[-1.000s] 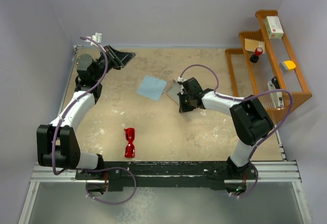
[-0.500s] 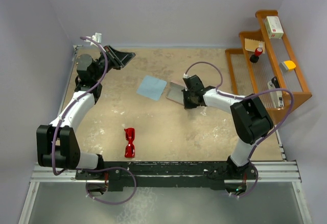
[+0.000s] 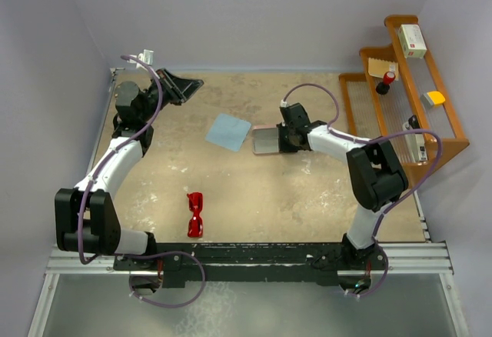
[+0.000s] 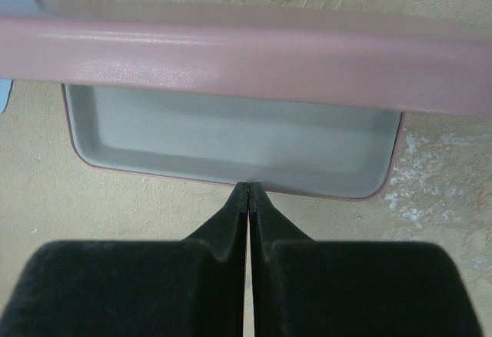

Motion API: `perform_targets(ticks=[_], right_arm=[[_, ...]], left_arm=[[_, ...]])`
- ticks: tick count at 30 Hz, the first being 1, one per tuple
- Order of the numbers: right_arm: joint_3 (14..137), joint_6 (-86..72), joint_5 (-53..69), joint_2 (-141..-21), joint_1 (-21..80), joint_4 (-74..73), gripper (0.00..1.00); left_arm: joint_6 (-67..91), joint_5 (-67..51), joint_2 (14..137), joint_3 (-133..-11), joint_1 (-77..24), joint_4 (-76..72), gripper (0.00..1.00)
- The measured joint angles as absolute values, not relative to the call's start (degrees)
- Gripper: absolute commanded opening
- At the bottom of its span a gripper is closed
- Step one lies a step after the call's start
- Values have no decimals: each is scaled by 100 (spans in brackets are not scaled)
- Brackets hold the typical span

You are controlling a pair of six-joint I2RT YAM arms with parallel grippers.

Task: Organize the sunglasses
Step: Adjust the sunglasses case at the center of the board, then move the glasses cleaning cloth to the center of the board.

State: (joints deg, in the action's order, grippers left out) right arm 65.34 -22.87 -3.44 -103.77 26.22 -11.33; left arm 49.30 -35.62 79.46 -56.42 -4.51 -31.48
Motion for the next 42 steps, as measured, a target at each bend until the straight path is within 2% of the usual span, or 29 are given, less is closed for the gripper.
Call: perform_targets(ticks=[2,6,7,8,10,13,23,28,30,31,32,33,36,38,42], right_arm=[[6534,-2287,-327,-10377,2620,-1133,0],[6510,-2283,-325,-10357,2620,-1107,0],[6473,-2279,-307,-10326,2620,-1087,0],[6420,-2279,-279,-10274,2620,-1070,0],[6281,-2281,-196,-10108,2622,-1041,0],[6108,-2292,-130,-9793,2626,-1037,0],[6040,-2296,130,-9282,2860,-895,5],[6241,-2272,207,-9389,3291,-923,14],[6539,-2228,213,-9607,3514,-915,14],[6724,-2213,215,-9756,3607,-913,10],[6936,-2198,226,-9933,3658,-908,3],[7072,-2182,237,-10068,3745,-891,0],[7467,-2174,292,-10508,3859,-869,0],[7754,-2174,338,-10849,3859,-878,0],[8471,-2165,384,-11550,3850,-965,0]], left_arm=[[4886,-3559,7944,-5645,-451,-3105,15],[4735,-3533,7944,-5645,-451,-2836,25],[4692,-3518,7944,-5645,-451,-2729,32],[4637,-3500,7944,-5647,-451,-2602,35],[4512,-3426,7944,-5651,-451,-2370,35],[4244,-3267,7957,-5699,-451,-1883,42],[3306,-2449,8514,-5931,-504,-137,36],[3050,-2134,8753,-5957,-655,403,35],[3044,-2075,8755,-5957,-683,445,34],[3048,-2058,8755,-5957,-683,414,33],[3061,-2036,8755,-5957,-683,397,31],[3076,-2008,8755,-5957,-683,397,28],[3114,-1925,8755,-5946,-668,392,15],[3245,-1925,8753,-5867,-622,294,2],[3518,-1872,8718,-5553,-419,97,0]])
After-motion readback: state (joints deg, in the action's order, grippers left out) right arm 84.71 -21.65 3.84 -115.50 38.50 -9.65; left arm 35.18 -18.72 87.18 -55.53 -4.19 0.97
